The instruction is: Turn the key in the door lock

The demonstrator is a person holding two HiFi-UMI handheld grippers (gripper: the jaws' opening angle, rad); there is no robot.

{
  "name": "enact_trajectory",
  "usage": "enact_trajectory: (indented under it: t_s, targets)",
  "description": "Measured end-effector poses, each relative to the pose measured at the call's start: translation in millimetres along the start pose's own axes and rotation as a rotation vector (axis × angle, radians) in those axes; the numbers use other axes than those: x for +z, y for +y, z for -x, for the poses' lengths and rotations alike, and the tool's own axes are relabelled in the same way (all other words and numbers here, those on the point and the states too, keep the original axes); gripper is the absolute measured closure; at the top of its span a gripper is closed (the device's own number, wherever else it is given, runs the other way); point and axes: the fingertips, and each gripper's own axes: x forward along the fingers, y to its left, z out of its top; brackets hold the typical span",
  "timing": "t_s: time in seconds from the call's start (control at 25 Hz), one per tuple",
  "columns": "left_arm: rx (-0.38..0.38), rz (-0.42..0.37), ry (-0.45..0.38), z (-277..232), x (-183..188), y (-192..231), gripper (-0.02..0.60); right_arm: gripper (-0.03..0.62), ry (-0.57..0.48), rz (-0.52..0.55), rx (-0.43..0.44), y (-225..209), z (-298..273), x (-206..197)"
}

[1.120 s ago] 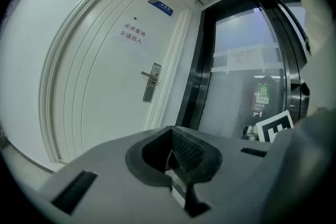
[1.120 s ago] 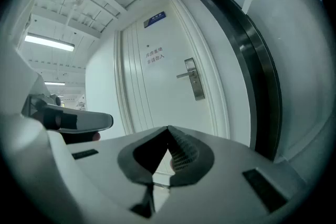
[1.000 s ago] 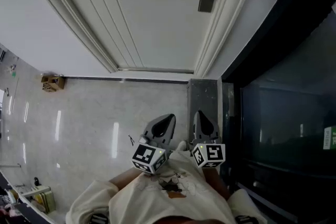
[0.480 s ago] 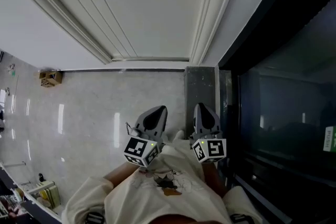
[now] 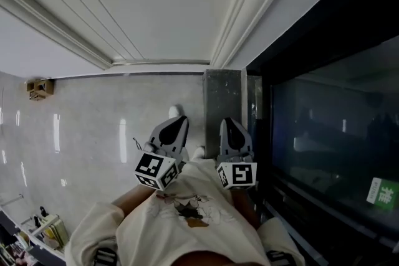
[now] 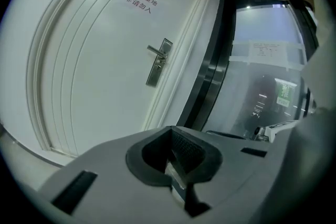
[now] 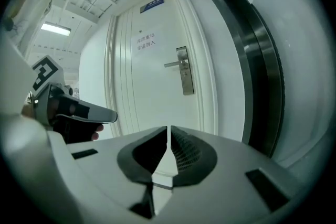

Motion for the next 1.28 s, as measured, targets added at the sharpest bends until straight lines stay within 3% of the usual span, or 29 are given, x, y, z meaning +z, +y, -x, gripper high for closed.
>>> enact_trajectory:
  t_s: [0.08,0.2,0.32,0.44,0.56,0.96,1.28]
  targets:
    - [-0.022,0.004,-0.019,-17,21,20,0.580,0.579,-0.010,-0.002,-0.008,-3,-33,13]
    - [-0.062,-0.006,-0.056,-40,60,50,0.581,0.575,-0.056,-0.093,0.009,-4,-84,42]
    - [-0.094,-0.012,-0.101,-59,99,75,0.580,0.492,-0.077,-0.023,0.006,-2,-135,70]
    - [-0.105,-0.006,-0.112,-76,123,91,0.581,0.474,-0.099,0.068,-0.043,-8,-170,102]
    - [-0.103,0.000,-0.129,-87,140,95,0.580,0.476,-0.115,0.219,-0.112,-24,-192,133]
    - [-0.085,0.004,-0.155,-116,164,104,0.580,0.540,-0.052,0.945,-0.348,-63,-269,218]
    - [-0.091,0.009,-0.181,-129,174,107,0.581,0.517,0.035,1.108,-0.409,-78,-310,234]
